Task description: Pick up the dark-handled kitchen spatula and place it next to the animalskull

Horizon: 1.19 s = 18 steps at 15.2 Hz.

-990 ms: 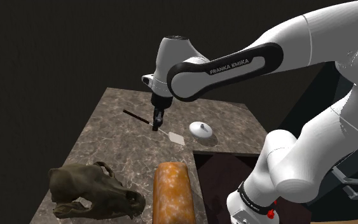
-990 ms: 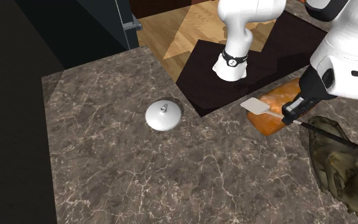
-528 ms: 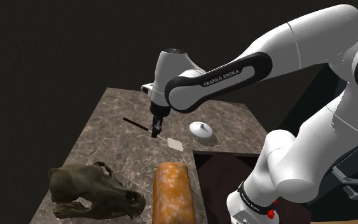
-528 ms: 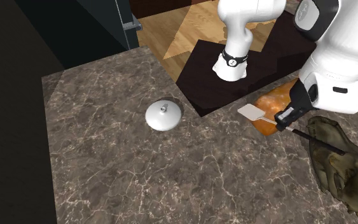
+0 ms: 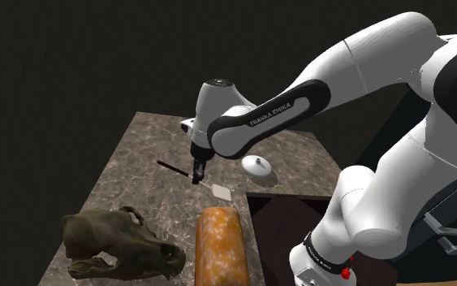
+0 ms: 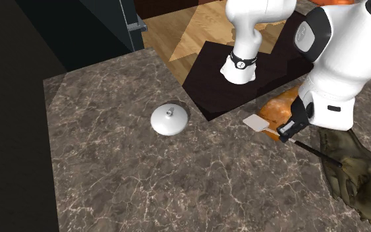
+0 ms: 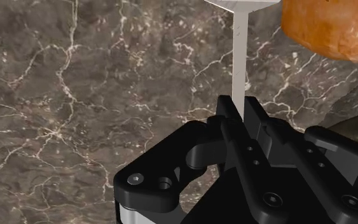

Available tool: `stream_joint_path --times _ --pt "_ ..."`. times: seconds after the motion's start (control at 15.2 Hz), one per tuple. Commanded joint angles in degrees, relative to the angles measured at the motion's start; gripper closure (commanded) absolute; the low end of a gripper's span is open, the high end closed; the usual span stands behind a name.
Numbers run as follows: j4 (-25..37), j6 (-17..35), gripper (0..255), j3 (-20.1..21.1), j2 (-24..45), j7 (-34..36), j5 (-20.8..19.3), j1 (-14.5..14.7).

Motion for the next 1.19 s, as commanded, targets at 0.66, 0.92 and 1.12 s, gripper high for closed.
stream_joint_path --times 0.66,0.92,1.12 --pt "-2.3 10.6 255 -0.1 8.3 -1.3 1.4 0.2" --pt "-2.6 14.0 255 0.0 11.4 -1.9 2.2 0.3" --pt "-2.7 16.5 255 0.2 13.9 -2.4 2.8 0.3"
